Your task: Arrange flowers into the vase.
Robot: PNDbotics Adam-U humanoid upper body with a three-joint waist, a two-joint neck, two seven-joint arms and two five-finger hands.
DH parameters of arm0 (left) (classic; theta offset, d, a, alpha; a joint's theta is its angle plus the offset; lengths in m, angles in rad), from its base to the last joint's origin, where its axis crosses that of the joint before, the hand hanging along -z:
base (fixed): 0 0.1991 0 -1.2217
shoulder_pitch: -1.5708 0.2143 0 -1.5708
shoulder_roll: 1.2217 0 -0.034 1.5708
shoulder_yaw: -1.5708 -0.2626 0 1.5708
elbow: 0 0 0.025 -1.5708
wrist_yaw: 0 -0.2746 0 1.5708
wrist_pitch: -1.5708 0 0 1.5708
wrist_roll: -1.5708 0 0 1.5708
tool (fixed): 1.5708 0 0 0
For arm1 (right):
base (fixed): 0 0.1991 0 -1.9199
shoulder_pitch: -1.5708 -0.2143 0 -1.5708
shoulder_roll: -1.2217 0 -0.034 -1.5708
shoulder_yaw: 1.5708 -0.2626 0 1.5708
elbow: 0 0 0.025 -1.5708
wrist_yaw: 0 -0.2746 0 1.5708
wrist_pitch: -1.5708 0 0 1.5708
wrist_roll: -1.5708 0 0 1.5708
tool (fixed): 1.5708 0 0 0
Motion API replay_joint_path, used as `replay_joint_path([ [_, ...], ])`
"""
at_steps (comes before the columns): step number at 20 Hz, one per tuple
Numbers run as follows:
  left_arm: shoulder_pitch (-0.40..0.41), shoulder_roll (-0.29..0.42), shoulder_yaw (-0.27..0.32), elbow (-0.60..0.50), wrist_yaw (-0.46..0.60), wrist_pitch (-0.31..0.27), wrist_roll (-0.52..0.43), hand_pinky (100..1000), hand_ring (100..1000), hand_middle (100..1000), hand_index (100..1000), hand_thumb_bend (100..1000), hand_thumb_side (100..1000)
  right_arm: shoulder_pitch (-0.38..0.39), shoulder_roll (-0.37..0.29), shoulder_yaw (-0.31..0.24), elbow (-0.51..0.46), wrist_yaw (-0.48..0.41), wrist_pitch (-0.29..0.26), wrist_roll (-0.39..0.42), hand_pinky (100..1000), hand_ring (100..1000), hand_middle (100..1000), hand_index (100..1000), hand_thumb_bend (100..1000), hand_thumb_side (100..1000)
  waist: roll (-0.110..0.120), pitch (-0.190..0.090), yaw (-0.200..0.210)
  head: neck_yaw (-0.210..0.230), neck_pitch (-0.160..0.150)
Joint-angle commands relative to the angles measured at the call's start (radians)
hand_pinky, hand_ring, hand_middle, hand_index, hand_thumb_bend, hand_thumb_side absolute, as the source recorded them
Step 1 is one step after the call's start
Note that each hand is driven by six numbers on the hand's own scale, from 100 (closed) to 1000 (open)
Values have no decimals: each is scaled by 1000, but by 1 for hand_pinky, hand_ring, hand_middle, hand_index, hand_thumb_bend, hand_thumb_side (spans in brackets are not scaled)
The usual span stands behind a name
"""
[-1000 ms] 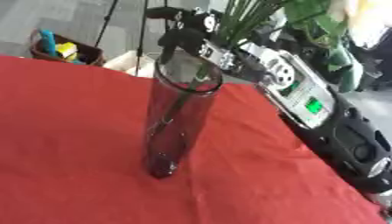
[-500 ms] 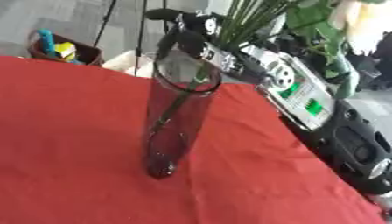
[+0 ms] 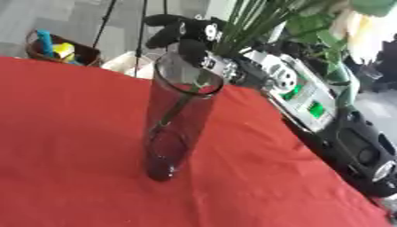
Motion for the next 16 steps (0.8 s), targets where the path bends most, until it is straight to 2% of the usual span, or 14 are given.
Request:
replay_joint_path([
  [1,-7,5,-9,-18,-3,2,-2,524,739,733,749,100,730,-4,-43,-8,-13,12,-23,4,881,1000,100,832,100,1000,6,-17,-1,-4,-11],
  [8,-10,7,-9,-18,-1,4,-2,524,740,734,748,100,731,5,-45,-7,-13,47,-75,34,918,1000,100,847,100,1000,0,-18,-2,-5,-9],
  [16,-9,8,-10,-18,1,6,-7,524,741,734,748,100,733,11,-45,-1,-13,60,-87,53,940,1000,100,865,100,1000,-7,-22,-4,-3,-8],
])
